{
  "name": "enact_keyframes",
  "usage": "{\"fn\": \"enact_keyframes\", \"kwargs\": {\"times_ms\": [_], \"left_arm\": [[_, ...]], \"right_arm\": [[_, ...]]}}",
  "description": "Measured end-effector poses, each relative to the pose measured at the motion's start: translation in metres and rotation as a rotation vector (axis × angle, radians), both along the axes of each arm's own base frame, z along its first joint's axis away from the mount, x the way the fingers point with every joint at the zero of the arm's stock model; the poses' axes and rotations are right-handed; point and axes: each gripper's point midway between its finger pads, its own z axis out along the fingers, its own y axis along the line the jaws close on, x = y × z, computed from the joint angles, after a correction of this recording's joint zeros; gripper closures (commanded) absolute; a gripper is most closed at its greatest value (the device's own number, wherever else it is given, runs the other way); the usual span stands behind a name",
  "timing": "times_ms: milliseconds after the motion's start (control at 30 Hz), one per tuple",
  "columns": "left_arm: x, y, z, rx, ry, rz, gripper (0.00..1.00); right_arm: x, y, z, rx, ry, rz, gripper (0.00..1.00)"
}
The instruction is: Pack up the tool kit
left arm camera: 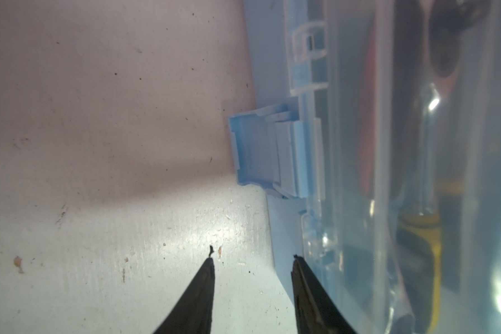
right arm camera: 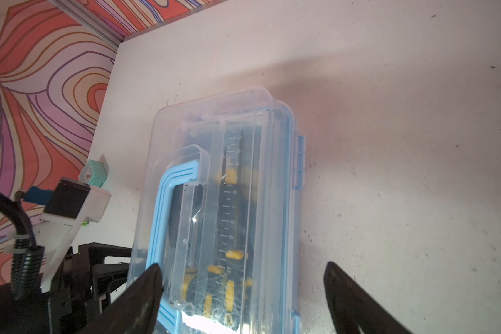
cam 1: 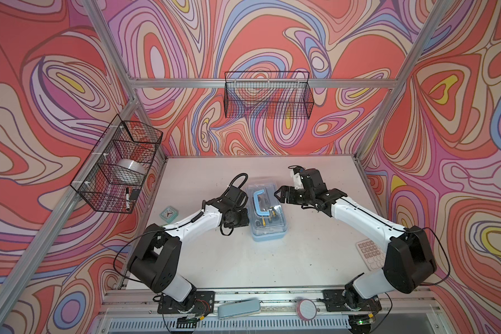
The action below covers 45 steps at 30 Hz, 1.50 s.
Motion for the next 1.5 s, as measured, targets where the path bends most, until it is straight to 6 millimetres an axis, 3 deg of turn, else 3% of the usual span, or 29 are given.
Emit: {"fn": "enact_keyframes", "kwargs": {"times_ms": [400,833,1067,1500], "left_arm": [[-0.004,-0.058,0.007,-0.057,-0.03,-0.161,0.52],[-0.013,-0.031,-0.008,0.056,-0.173,-0.296,0.4],[-0.008,-0.035,-0.021,0.075,-0.263,-0.353,0.26],[0.009,-0.043,-0.05,0.174,-0.417,-0.333,0.25]], "right_arm": [[0.008,-0.004,-0.024,-0.092,0.011,0.074,0.08],[0.018,-0.001,-0.03,-0.241,-0.066,0.239,0.05],[0.017,0.002,-0.042,-0.26,-0.054,0.286,0.04],[0.018,0.003,-0.047,-0.291,-0.071,0.334,0.07]]}}
